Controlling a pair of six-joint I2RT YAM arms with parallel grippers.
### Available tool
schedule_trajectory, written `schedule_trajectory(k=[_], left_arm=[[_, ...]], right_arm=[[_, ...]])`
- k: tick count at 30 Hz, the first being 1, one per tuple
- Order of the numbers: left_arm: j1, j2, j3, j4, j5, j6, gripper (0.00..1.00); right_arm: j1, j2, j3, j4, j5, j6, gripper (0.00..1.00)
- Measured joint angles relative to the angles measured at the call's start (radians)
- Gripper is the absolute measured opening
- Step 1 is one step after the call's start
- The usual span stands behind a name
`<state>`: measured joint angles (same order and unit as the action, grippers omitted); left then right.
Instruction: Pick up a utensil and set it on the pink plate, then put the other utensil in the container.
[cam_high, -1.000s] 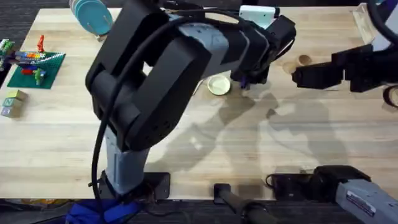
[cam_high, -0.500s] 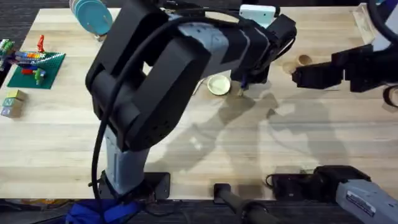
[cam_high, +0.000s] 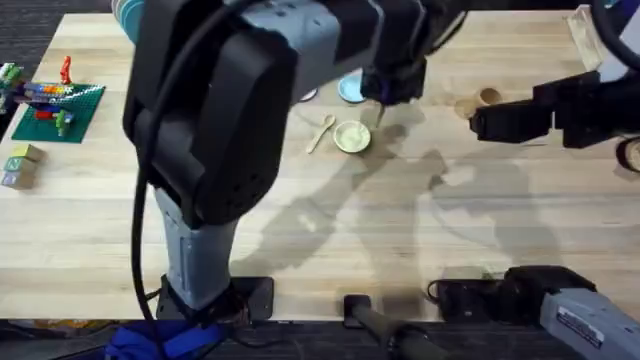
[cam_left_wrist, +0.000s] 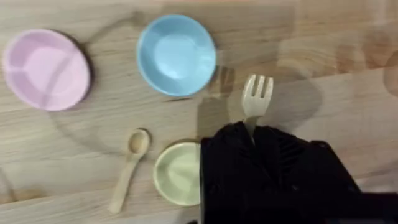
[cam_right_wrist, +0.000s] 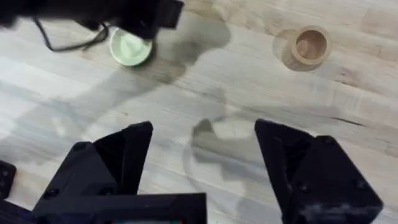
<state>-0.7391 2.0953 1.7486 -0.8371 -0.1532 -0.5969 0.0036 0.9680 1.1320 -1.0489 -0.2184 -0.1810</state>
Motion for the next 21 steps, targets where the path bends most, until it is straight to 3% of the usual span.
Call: schedule_trajectory(k=[11,21], left_arm=[[0.122,-0.001,0.229,-0.252,-0.001,0.146,0.040],[0.309,-0.008,0.236,-0.298,0.039,0.294,0.042]], right_arm=[[0.000,0.000,0.000,0.000,0.000,0.000,0.997],[0.000,0.000,0.000,0.000,0.000,0.000,0.997]])
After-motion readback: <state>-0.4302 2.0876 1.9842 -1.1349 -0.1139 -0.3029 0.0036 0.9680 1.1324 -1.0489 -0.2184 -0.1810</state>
